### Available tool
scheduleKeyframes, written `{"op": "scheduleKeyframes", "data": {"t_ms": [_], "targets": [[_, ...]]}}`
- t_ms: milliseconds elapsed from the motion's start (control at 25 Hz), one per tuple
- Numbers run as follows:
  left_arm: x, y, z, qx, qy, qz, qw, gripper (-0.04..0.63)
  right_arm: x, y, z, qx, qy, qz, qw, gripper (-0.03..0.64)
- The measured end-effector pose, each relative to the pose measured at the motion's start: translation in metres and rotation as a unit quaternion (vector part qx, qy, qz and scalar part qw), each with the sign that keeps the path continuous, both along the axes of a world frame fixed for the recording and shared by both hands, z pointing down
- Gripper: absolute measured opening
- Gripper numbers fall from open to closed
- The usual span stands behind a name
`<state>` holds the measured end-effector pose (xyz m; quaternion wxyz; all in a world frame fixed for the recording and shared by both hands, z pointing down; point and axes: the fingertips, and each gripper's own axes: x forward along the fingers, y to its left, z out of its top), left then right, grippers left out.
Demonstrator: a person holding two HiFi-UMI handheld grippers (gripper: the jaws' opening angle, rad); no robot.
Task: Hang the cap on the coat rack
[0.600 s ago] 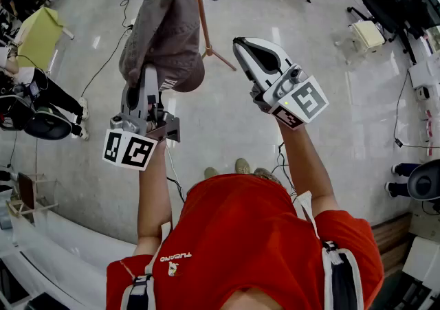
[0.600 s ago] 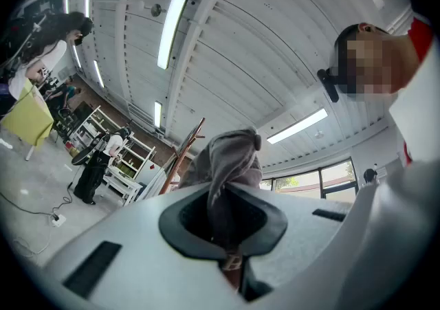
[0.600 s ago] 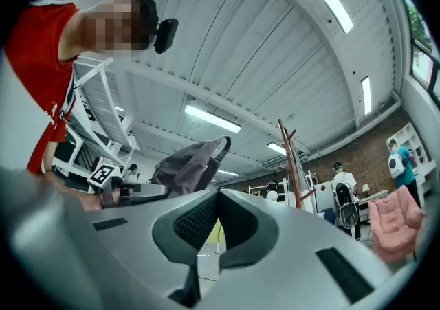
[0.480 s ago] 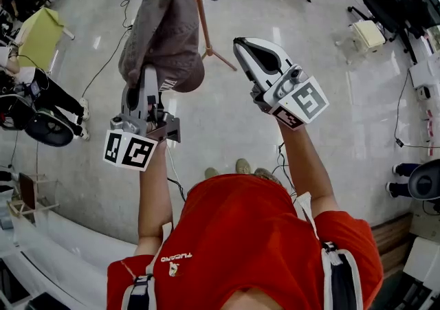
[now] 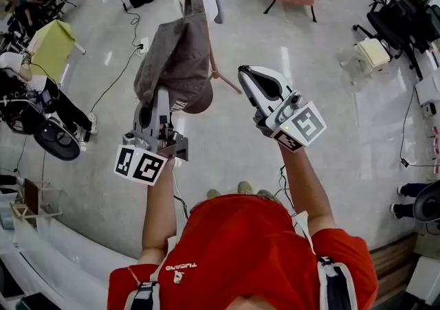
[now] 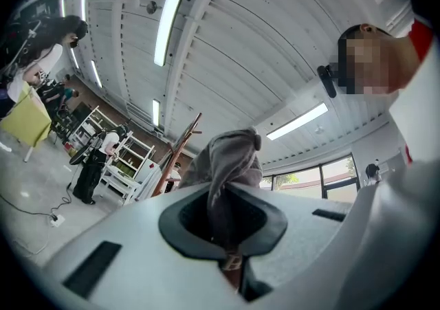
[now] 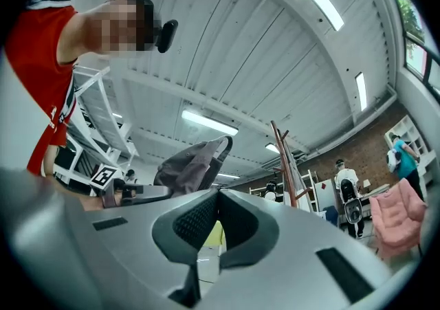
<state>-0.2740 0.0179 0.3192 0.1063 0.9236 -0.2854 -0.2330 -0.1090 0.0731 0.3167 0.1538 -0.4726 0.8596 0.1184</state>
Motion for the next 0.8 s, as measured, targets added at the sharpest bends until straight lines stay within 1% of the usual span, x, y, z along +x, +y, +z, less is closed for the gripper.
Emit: {"op": "scheduleKeyframes", "data": {"t_ms": [320, 600, 800], "targets": [[0.038, -0.015, -0.008, 0.000, -0.002, -0.028, 0.9996, 0.015, 0.047, -0.003, 0.005, 0.001, -0.008, -0.015, 1.000, 0.023], [0.051, -0.040, -0.027, 0.003, 0.002, -0.060, 0.9982, 0.015, 0.074, -0.018, -0.004, 0.006, -0.007, -0.020, 1.000, 0.023], [0.058, -0.071, -0.040, 0.005, 0.011, -0.083, 0.9965, 0.015, 0.085, -0.043, -0.005, 0.008, 0.000, -0.028, 1.000, 0.023]]}}
